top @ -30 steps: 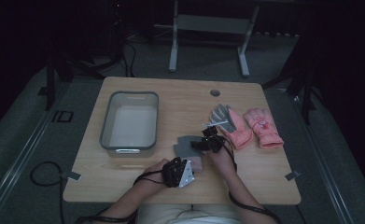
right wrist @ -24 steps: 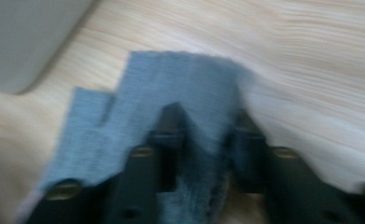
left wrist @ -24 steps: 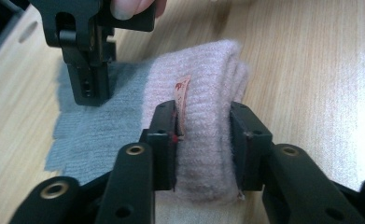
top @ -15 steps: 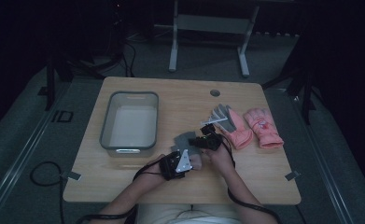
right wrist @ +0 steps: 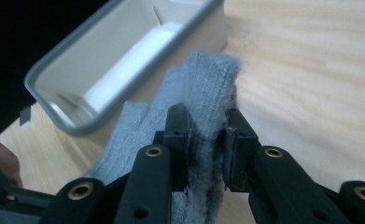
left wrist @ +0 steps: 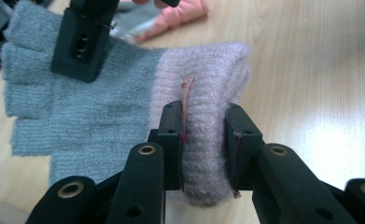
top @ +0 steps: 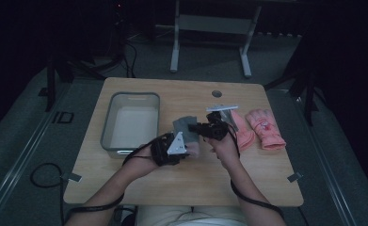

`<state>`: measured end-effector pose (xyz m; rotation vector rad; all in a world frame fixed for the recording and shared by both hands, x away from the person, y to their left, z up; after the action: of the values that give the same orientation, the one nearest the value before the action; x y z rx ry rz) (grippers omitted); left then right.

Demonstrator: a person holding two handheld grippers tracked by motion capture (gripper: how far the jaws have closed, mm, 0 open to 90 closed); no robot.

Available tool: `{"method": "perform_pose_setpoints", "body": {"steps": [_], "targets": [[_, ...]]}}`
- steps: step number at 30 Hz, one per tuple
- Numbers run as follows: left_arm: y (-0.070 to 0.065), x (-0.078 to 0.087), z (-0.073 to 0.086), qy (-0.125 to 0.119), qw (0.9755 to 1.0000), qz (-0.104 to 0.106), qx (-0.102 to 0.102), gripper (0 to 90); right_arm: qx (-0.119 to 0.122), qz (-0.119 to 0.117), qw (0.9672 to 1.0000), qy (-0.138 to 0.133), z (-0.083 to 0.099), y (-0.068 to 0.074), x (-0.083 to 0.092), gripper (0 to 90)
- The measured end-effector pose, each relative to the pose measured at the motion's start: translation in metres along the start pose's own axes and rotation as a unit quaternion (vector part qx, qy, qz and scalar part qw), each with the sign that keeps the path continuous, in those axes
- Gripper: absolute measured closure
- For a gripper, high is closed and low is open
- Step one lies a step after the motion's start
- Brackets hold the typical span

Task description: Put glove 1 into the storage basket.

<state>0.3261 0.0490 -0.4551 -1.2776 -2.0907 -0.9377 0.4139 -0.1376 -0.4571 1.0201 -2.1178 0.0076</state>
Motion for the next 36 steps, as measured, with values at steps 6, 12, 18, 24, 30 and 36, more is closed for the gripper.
{"method": "perform_pose_setpoints", "body": {"steps": [6,12,18,24,30,36], "targets": [[0.017,0.020,-0.005,0.015,0.9994,-0.024,-0.021,71.4,0.010,0.002,0.9998,-0.017,-0.027,0.011,0.001,75.0],[0.030,0.037,0.001,0.024,0.9987,-0.038,-0.023,71.4,0.018,-0.002,0.9996,-0.022,-0.047,0.024,-0.008,75.0],[0.039,0.050,0.013,0.029,0.9983,-0.048,-0.018,71.4,0.031,-0.008,0.9993,-0.017,-0.066,0.038,-0.021,75.0],[0.049,0.065,0.028,0.041,0.9972,-0.061,-0.012,71.4,0.055,-0.017,0.9983,-0.015,-0.082,0.055,-0.040,75.0],[0.060,0.080,0.047,0.044,0.9962,-0.075,-0.008,71.3,0.058,-0.028,0.9978,-0.013,-0.097,0.067,-0.060,75.0],[0.071,0.088,0.065,0.061,0.9957,-0.069,-0.008,71.3,0.069,-0.035,0.9970,-0.004,-0.106,0.079,-0.081,75.0]]}}
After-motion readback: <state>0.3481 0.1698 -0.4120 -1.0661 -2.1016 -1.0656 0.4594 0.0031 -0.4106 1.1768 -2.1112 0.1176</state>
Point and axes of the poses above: each handheld gripper's, and its own axes: x roughly backward along the jaws, z roughly out of its underside, y roughly to its left, the point moved 1 cm from there along -x, roughly forward along the jaws, and after that the axes turned 5 degrees about y, right-handed, at the moved point
